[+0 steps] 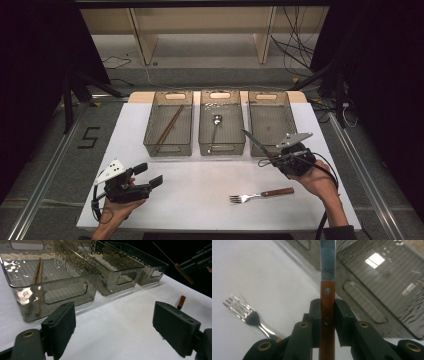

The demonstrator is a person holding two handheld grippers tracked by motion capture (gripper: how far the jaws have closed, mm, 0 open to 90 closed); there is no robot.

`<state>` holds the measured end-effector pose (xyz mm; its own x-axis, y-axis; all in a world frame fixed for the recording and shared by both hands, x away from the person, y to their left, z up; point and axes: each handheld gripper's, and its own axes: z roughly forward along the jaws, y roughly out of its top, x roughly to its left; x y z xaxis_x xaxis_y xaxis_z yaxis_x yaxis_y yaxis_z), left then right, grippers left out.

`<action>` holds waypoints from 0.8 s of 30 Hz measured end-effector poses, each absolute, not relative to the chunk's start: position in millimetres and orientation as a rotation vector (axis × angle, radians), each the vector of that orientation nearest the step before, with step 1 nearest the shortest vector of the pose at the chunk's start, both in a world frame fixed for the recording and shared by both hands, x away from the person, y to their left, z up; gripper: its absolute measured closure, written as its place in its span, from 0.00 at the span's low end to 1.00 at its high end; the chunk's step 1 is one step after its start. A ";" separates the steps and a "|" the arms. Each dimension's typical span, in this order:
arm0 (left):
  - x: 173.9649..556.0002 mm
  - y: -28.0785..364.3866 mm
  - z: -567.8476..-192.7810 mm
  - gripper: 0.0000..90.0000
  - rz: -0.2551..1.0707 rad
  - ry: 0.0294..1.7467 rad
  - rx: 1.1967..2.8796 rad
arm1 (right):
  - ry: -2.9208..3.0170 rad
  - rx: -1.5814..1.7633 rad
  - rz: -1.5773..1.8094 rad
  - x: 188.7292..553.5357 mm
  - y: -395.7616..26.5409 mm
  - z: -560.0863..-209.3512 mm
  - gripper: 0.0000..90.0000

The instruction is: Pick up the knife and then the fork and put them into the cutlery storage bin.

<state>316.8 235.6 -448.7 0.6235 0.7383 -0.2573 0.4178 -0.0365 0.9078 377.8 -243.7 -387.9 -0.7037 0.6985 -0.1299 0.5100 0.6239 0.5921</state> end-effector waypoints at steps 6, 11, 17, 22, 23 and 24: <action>316.7 235.0 -448.8 0.20 0.337 0.965 1.664 | 2.465 1.023 0.784 391.1 -245.4 -381.5 0.86; 316.8 235.2 -448.7 0.20 0.337 0.965 1.663 | 2.436 1.078 0.811 400.3 -247.0 -380.3 0.86; 316.6 234.5 -448.4 0.20 0.338 0.964 1.661 | 2.398 1.141 0.859 414.6 -246.4 -373.3 0.86; 316.6 235.2 -448.3 0.20 0.339 0.966 1.654 | 2.359 1.206 0.898 430.9 -248.8 -369.2 0.86; 316.6 235.2 -448.2 0.20 0.340 0.965 1.653 | 2.354 1.214 0.898 432.8 -248.6 -368.4 0.86; 316.6 235.2 -448.1 0.20 0.340 0.965 1.654 | 2.351 1.220 0.901 435.2 -248.6 -367.2 0.86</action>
<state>316.6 235.2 -448.1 0.6224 0.7386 -0.2591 0.4133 -0.0289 0.9102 435.2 -248.6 -367.2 -0.5721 0.8201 -0.0111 0.6027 0.4296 0.6725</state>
